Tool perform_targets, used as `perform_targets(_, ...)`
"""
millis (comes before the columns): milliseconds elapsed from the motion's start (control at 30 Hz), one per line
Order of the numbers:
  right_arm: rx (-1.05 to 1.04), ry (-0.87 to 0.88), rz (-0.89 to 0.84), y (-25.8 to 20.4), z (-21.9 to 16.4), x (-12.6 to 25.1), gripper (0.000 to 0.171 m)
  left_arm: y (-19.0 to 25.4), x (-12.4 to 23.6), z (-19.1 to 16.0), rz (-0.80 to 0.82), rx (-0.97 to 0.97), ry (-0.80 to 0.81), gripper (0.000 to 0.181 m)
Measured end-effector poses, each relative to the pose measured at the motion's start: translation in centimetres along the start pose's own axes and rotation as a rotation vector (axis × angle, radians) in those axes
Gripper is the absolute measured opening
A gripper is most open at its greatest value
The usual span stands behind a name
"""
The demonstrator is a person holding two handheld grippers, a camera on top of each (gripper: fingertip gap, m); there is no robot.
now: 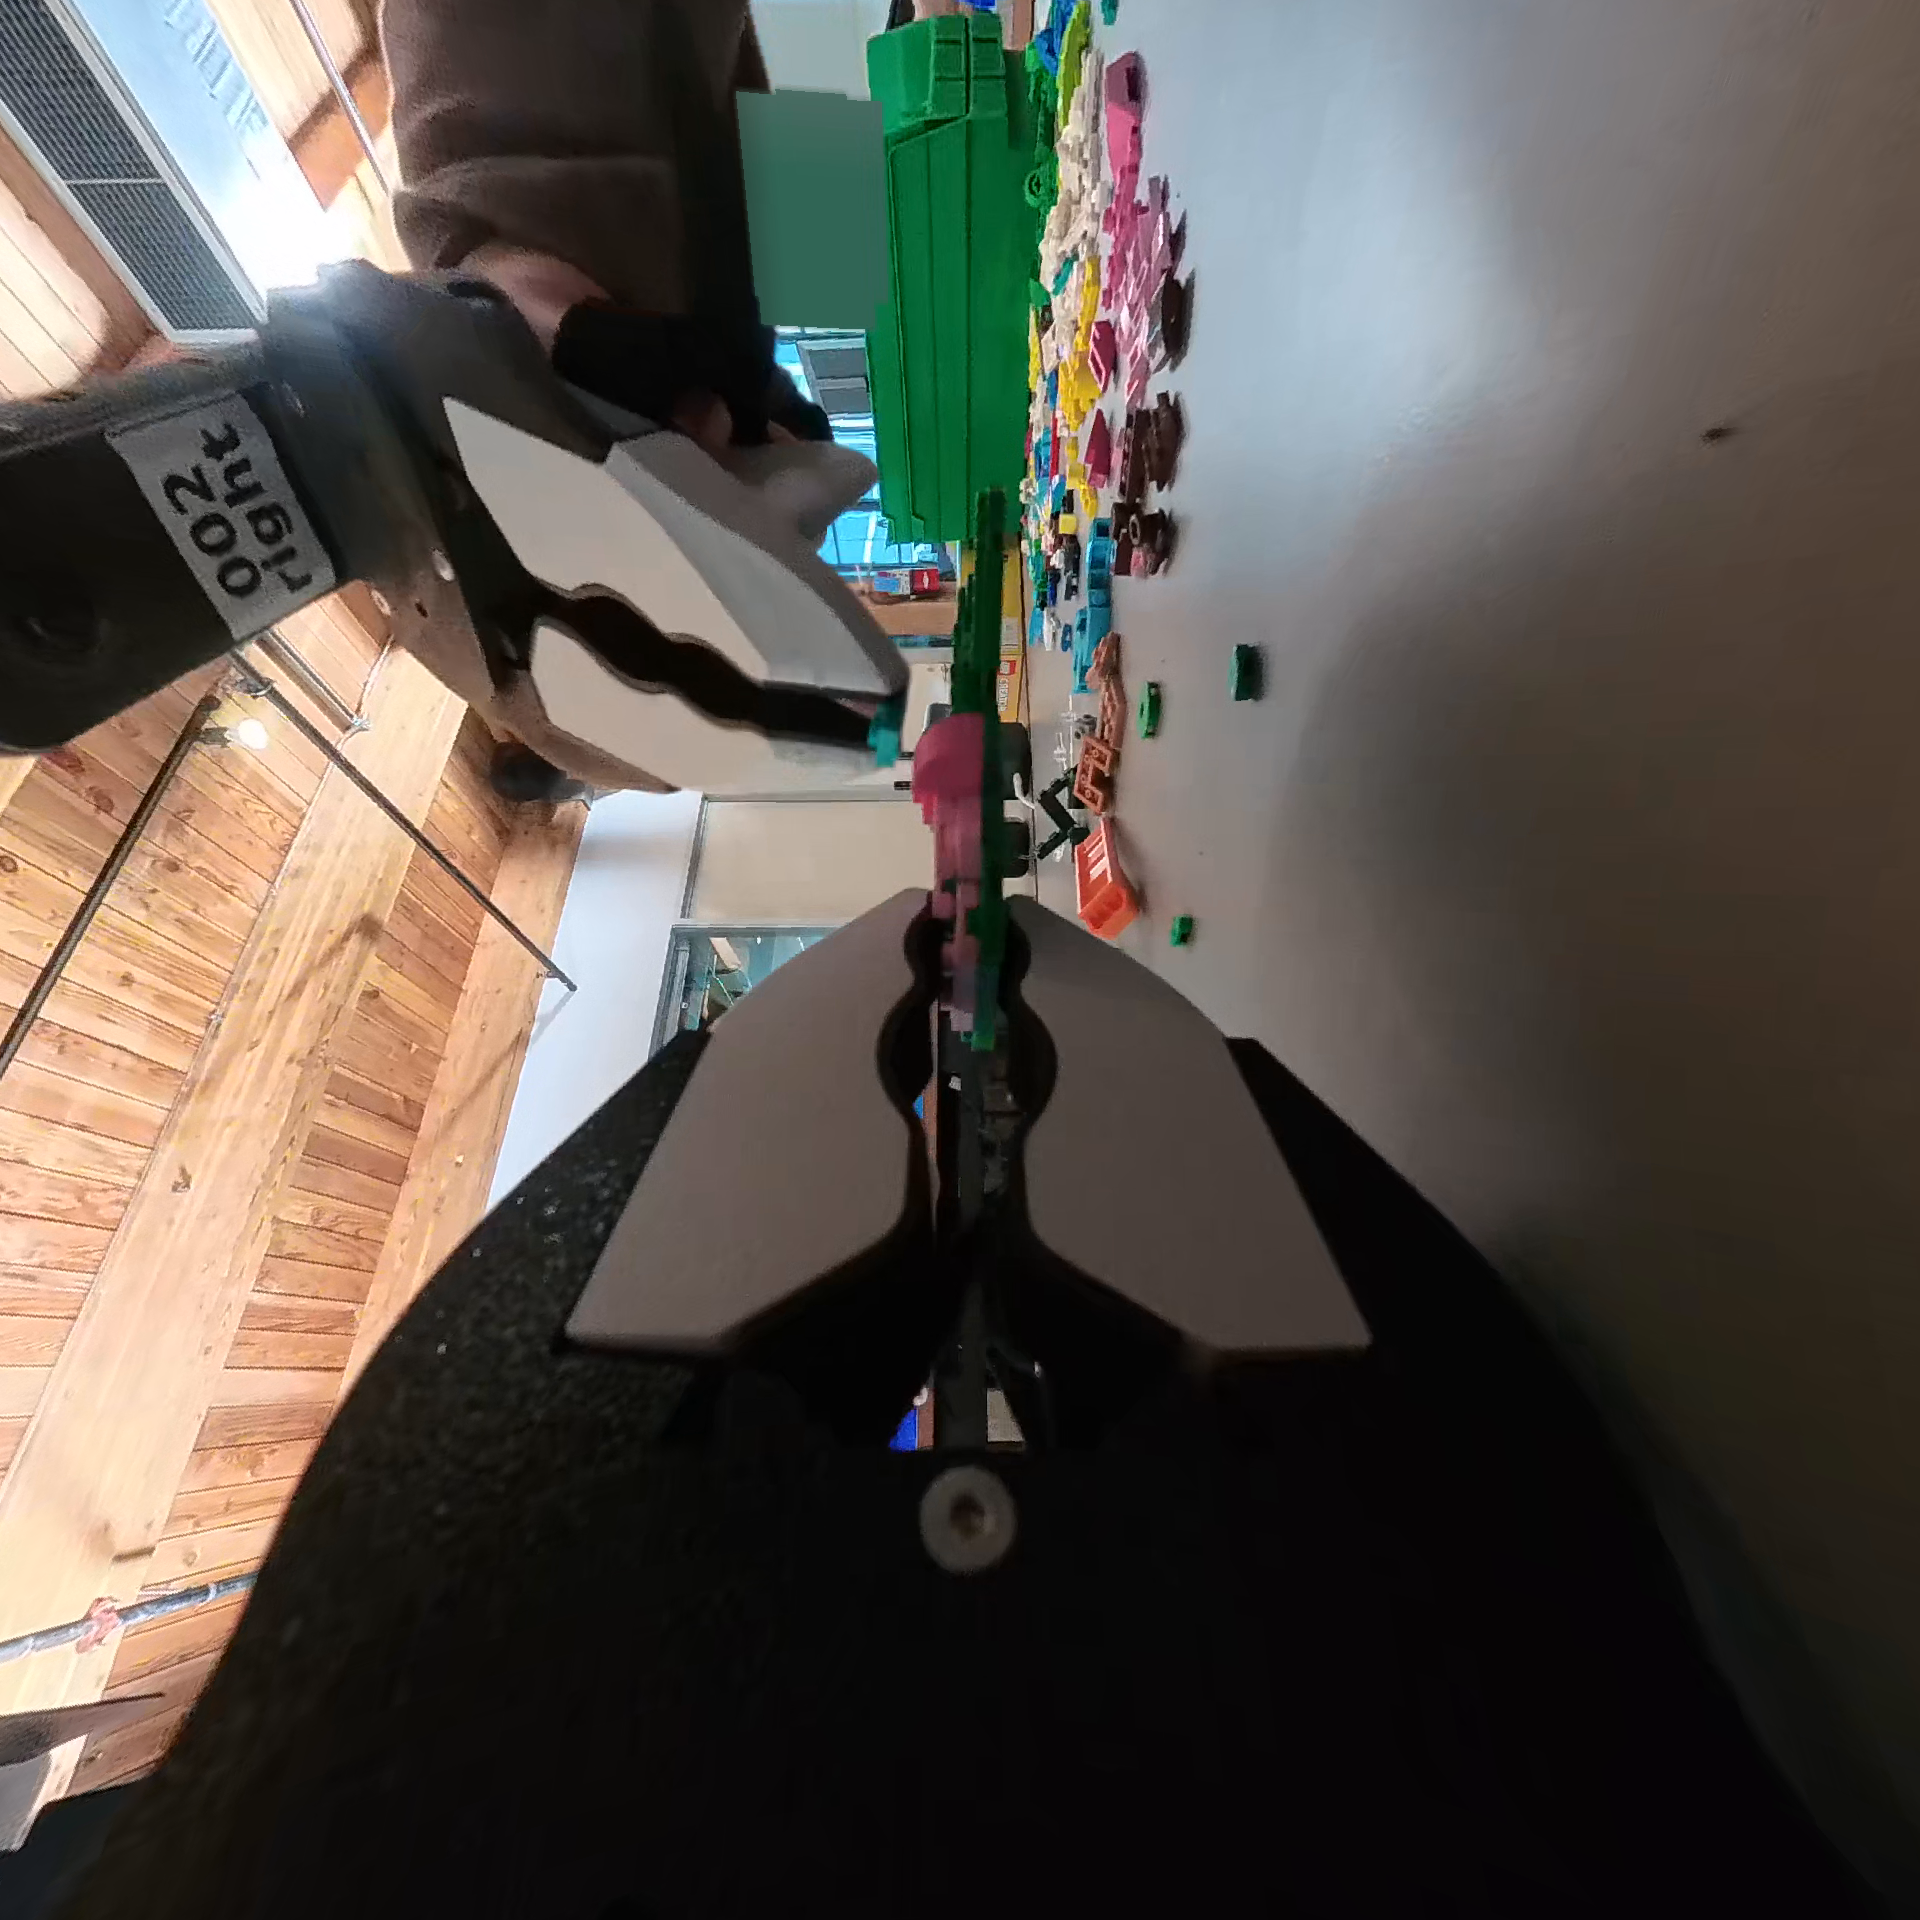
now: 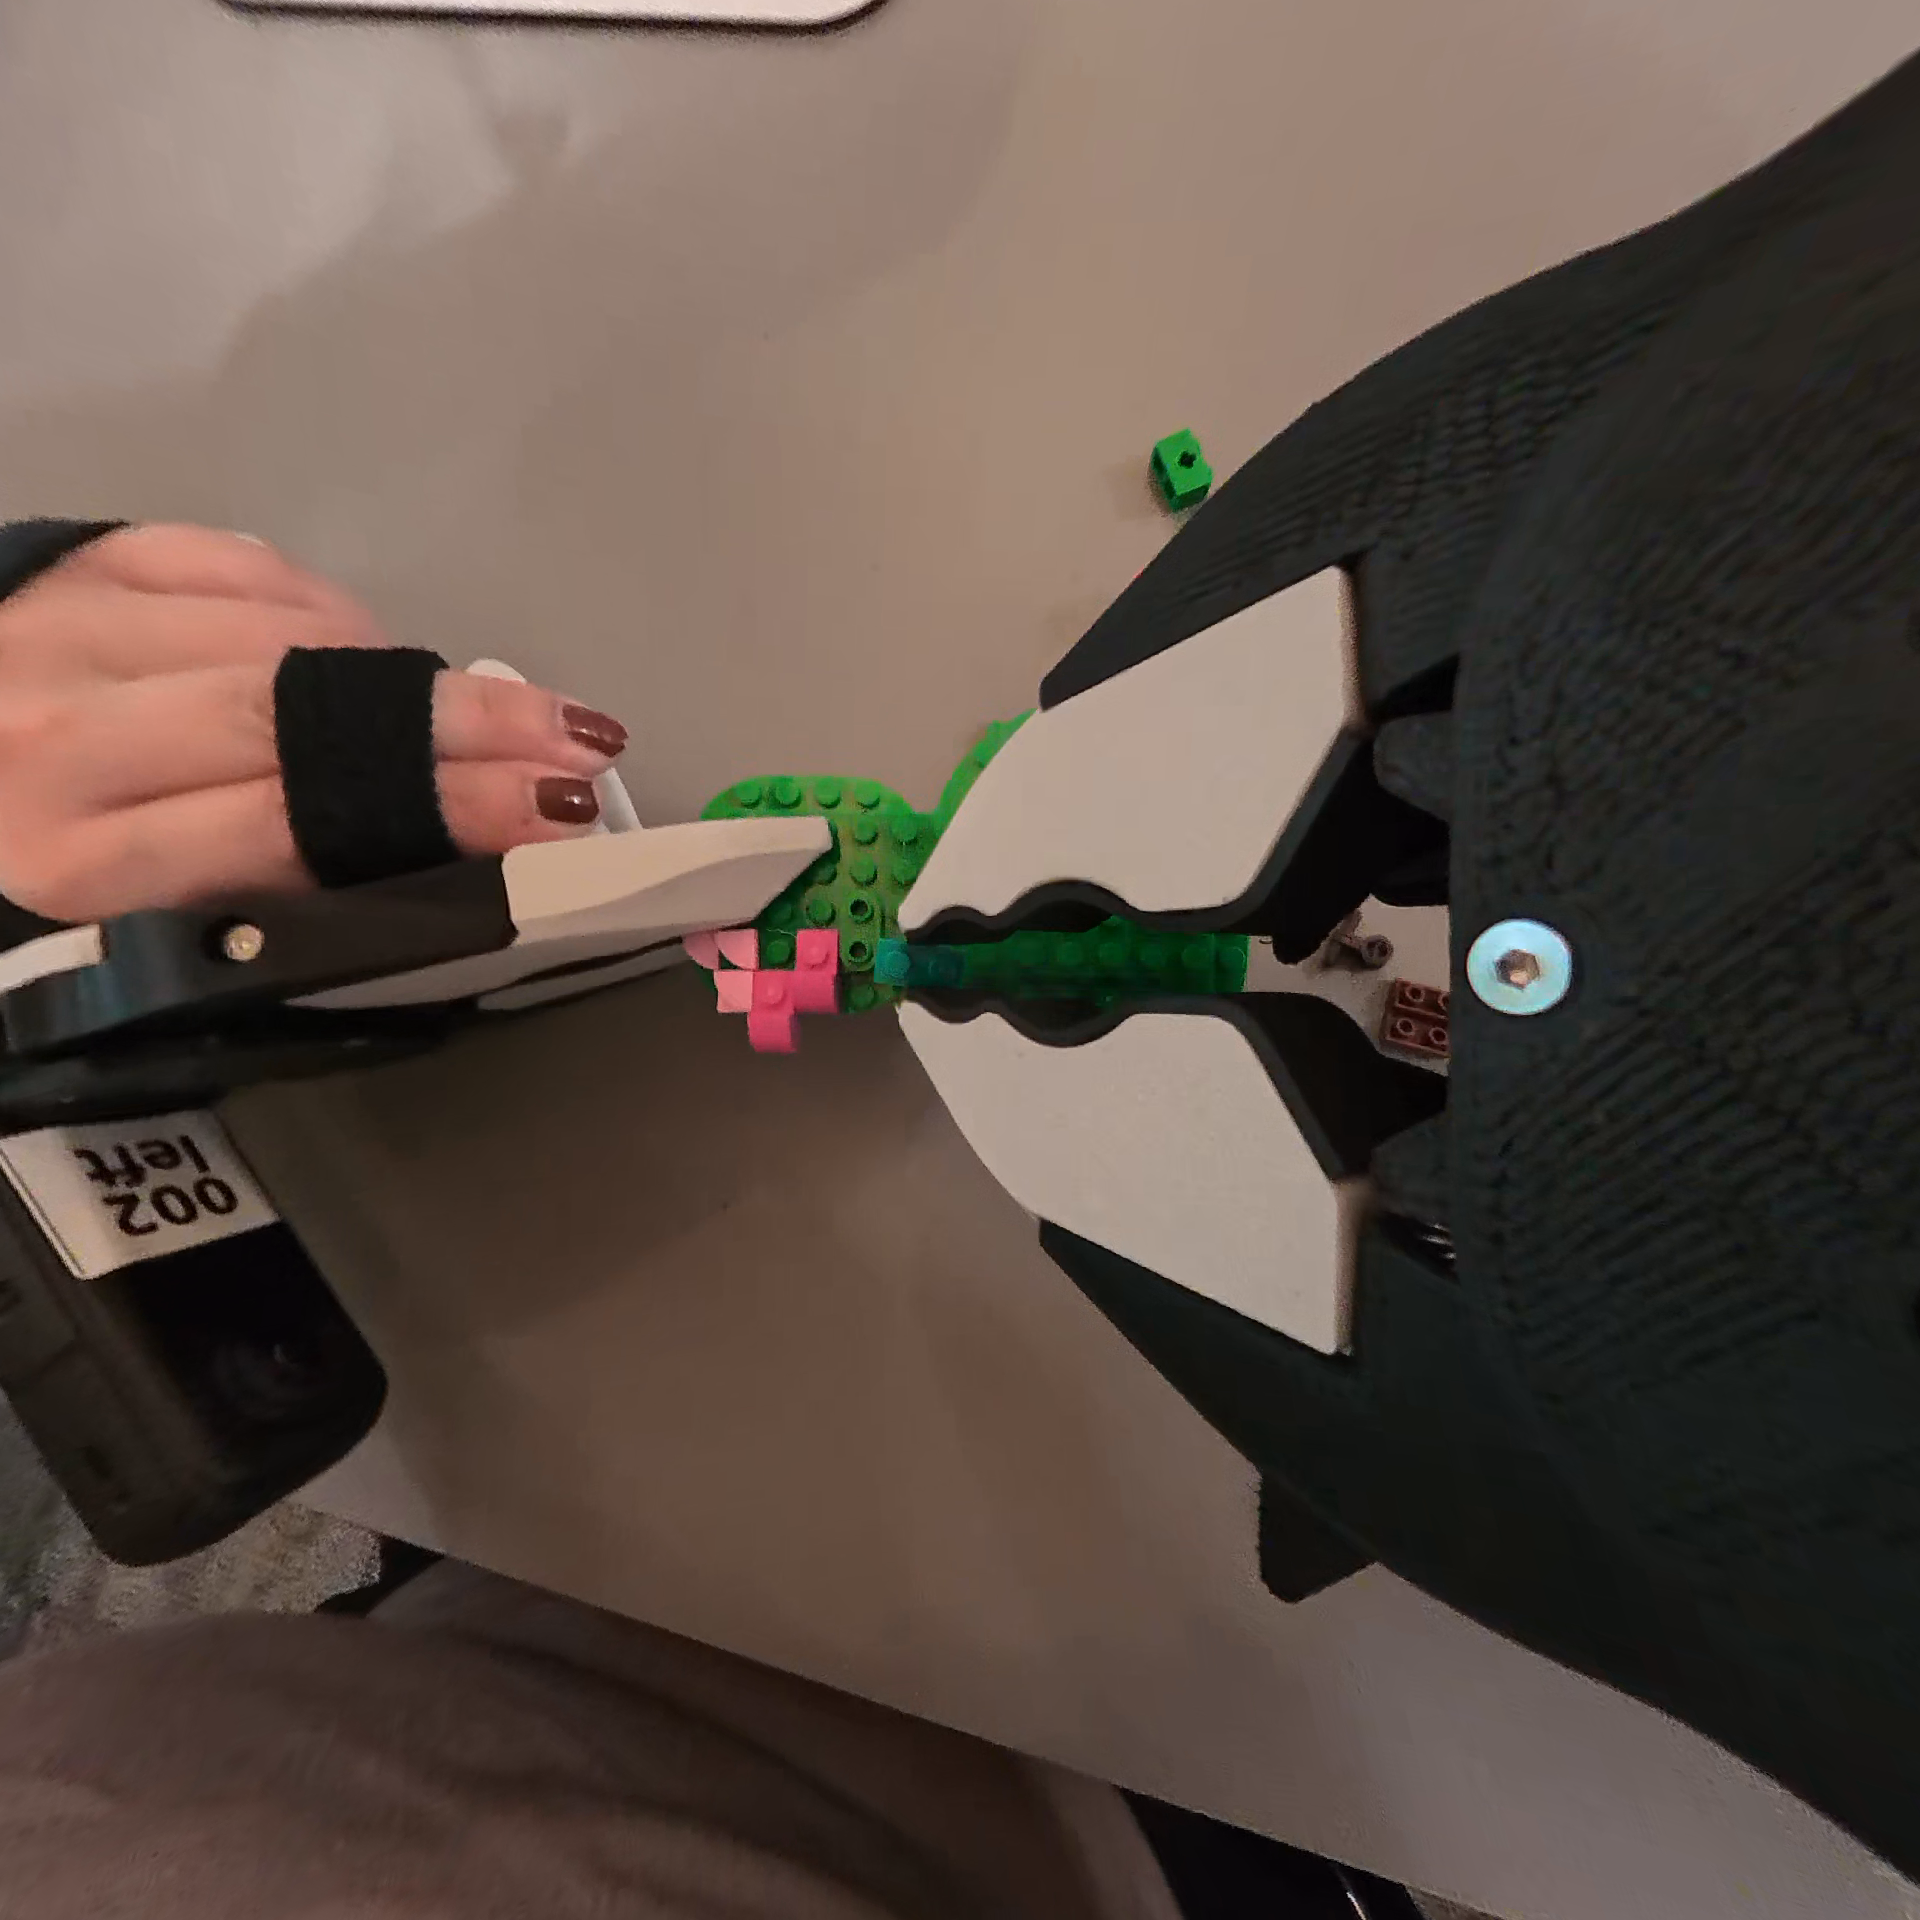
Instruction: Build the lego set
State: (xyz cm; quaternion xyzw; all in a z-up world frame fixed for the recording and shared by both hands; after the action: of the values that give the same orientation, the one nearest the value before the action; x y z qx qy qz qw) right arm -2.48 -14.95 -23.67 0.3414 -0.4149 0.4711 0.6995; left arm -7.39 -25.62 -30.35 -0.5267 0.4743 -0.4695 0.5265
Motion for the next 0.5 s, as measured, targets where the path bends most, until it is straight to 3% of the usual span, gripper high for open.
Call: perform_targets(500,0.044,-0.034,0.011,0.31,0.08,-0.66,0.006,-0.12,-0.01,-0.08,0.000,0.018,0.000,0.008)
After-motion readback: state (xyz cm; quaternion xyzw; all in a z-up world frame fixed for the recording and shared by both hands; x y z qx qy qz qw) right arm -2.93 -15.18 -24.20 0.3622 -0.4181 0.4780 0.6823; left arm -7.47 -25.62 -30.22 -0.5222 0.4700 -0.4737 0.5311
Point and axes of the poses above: each gripper's, where its closed fingertips meet, x back along the fingers, z out of its top, y = z × x across the jaws, the point moved 7 cm from there along x, back along the fingers, and after that the axes turned 11 degrees about -y, right-handed, at the moved point
